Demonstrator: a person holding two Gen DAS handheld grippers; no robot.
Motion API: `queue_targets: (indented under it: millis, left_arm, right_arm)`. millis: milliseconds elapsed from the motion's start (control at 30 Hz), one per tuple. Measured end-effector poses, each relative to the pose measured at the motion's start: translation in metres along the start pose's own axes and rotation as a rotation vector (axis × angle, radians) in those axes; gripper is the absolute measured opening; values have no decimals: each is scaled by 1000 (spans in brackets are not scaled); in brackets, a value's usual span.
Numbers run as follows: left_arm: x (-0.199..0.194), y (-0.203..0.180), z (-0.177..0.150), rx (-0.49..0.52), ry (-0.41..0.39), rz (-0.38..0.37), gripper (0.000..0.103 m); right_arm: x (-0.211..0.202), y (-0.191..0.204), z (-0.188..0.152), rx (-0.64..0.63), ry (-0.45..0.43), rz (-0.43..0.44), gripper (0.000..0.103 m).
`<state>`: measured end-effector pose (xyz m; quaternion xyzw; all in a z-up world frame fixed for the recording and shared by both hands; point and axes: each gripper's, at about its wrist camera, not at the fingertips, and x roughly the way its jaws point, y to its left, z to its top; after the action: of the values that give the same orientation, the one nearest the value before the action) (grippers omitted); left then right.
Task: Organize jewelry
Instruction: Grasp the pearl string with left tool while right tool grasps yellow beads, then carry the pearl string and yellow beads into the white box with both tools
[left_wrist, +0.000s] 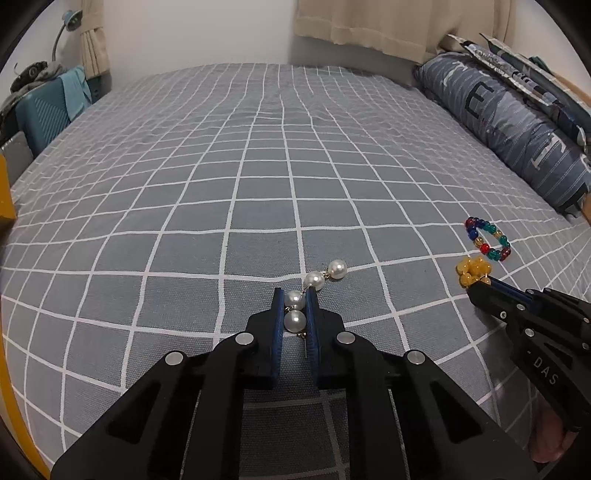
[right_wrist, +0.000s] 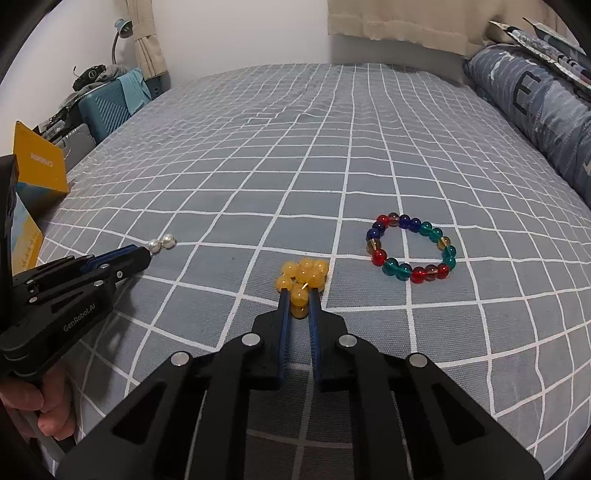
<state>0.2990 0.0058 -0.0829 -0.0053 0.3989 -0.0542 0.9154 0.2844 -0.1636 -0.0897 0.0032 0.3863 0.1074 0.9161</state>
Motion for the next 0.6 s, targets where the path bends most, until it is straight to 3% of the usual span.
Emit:
queue_targets:
  millis: [300,600]
  left_arm:
    - [-14,-5,-3,11,-75,19,11]
    - [-23,-3,1,-5,-89,42,11]
  right_arm:
    - [-16,4,-7,-10,-77,7,9]
    - [-26,9,-1,-43,-103,-14,9]
